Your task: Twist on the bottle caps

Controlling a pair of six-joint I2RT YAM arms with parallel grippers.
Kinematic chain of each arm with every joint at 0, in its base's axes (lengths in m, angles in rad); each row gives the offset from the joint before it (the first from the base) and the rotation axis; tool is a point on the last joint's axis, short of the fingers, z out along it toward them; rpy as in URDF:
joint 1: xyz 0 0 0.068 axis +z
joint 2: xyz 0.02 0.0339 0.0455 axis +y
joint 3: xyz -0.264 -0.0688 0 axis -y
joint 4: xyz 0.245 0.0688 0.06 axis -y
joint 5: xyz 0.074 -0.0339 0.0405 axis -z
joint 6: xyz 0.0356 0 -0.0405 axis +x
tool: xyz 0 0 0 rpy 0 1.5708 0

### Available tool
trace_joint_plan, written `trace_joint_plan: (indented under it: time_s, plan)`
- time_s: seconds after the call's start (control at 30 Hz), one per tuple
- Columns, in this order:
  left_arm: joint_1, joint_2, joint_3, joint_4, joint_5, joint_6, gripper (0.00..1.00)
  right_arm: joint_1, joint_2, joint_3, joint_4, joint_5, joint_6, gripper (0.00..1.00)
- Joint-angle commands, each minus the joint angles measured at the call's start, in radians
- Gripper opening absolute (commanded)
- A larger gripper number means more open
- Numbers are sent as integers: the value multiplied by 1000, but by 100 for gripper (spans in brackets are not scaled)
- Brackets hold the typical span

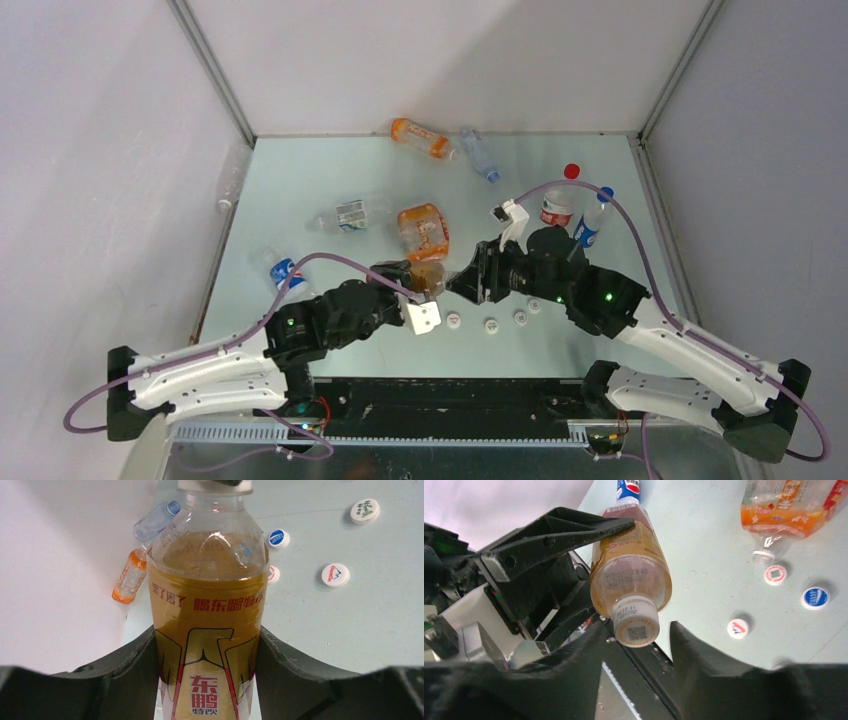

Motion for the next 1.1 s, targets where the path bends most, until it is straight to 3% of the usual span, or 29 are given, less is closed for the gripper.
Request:
trace_joint_plan:
  time_s: [0.0,0.1,0.17,0.3,0.43,0.63,0.87,1.07]
  plan:
    - [27,8,39,28,-20,-44,0,-15,-62,-3,32,-5,-117,60]
    - [96,26,74,-56,136,-93,0,-25,-108,-2,-1,-63,-404,74]
    - [126,39,100,-114,243,-100,0,-25,-159,-2,-33,-108,-587,76]
    - [175,65,146,-224,452,-96,0,-18,-201,-2,-104,-224,-927,76]
    - [210,93,174,-257,629,-97,0,27,-203,-3,-160,-268,-1161,76]
    - [225,122,190,-264,746,-97,0,106,-181,-3,-166,-247,-1307,70]
    - [230,124,192,-257,786,-102,0,131,-141,-3,-169,-276,-1349,51]
    - [233,120,194,-250,801,-103,0,151,-120,-3,-192,-288,-1365,49]
